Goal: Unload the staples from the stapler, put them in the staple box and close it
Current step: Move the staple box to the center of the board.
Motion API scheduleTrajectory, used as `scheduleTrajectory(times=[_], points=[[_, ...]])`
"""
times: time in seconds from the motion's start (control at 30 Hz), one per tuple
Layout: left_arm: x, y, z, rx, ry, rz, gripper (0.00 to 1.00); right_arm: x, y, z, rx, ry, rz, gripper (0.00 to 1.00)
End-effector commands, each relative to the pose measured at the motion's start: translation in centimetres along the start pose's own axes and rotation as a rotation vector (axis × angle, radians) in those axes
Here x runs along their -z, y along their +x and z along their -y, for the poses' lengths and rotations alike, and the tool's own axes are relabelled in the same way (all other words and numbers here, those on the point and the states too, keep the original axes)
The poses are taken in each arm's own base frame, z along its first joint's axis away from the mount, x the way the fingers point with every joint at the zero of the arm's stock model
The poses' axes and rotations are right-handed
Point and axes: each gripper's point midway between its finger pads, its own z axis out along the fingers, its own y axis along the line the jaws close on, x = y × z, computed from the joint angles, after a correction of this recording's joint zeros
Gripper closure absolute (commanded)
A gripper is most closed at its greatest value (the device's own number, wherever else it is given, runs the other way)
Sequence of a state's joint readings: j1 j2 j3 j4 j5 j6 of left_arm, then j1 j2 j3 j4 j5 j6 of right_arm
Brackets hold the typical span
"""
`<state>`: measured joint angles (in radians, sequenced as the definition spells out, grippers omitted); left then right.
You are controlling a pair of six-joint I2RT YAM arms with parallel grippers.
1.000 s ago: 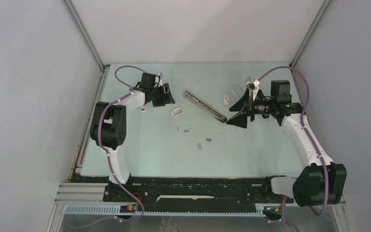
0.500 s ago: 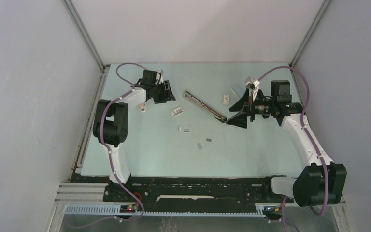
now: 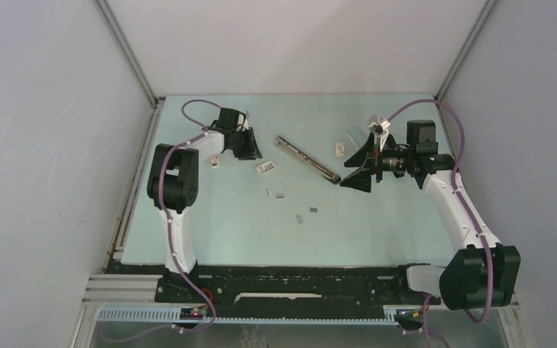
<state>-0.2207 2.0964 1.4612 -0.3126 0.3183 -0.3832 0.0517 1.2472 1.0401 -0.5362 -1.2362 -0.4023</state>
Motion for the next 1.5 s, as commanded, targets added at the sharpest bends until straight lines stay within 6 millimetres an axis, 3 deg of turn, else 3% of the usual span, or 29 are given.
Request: scheduleTrajectory(times=[0.0,0.3,0.77,1.47], points=[[0.2,-0.6,1.4,-0.028,0.046,0.000,0.67,0.3,-0.6,-0.6,0.034,-0.012,0.017,0.00],[-0.1,1.5,2.0,-0.043,0.069,-0.049,0.74,0.4,-0.7,-0.8,0.039,-0.013,0.020,0.00],[0.4,4.1,2.5,-0.063,0.088,-0.083,0.75,0.4,-0.7,-0.9,0.040,-0.016,0.021,0.00],[0.9,5.0,3.2,-0.080,0.099,-0.083,0.74,0.5,-0.7,-0.9,0.040,-0.018,0.022,0.00]])
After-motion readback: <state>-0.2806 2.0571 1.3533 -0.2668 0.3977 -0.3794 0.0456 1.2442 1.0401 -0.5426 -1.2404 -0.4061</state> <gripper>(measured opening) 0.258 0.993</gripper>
